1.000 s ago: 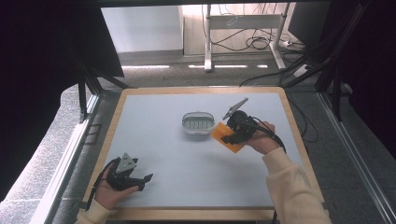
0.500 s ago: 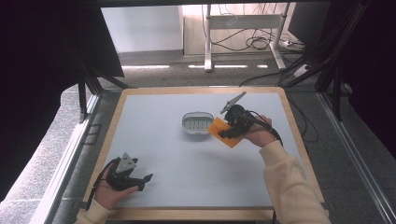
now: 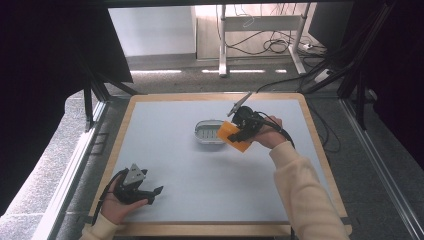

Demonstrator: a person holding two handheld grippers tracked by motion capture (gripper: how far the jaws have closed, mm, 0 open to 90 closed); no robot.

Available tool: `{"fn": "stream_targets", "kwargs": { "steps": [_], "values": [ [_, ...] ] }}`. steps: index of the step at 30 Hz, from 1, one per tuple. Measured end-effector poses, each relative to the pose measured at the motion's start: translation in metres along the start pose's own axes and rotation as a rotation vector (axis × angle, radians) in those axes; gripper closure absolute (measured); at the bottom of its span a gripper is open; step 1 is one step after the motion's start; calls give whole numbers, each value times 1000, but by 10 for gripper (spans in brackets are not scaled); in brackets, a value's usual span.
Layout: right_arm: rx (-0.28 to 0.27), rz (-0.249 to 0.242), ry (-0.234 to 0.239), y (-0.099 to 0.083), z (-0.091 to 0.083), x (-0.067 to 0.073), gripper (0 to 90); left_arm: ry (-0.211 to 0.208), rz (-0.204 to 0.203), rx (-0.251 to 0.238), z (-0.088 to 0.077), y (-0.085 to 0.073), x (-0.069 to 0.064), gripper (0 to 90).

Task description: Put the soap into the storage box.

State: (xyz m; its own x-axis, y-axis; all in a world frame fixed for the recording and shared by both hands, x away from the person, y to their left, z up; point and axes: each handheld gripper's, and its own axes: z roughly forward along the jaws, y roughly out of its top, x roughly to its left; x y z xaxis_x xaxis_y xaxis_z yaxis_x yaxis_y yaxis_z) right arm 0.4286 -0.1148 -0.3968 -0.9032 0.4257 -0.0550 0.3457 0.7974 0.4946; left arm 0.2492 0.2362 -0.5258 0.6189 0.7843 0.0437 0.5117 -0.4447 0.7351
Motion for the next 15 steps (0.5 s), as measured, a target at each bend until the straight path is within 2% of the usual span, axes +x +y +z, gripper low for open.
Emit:
{"fn": "stream_targets", "kwargs": {
  "steps": [15],
  "values": [
    [3,-28,17,23,11,-8,619,-3,-1,0,0,0,0,171]
  ]
}}
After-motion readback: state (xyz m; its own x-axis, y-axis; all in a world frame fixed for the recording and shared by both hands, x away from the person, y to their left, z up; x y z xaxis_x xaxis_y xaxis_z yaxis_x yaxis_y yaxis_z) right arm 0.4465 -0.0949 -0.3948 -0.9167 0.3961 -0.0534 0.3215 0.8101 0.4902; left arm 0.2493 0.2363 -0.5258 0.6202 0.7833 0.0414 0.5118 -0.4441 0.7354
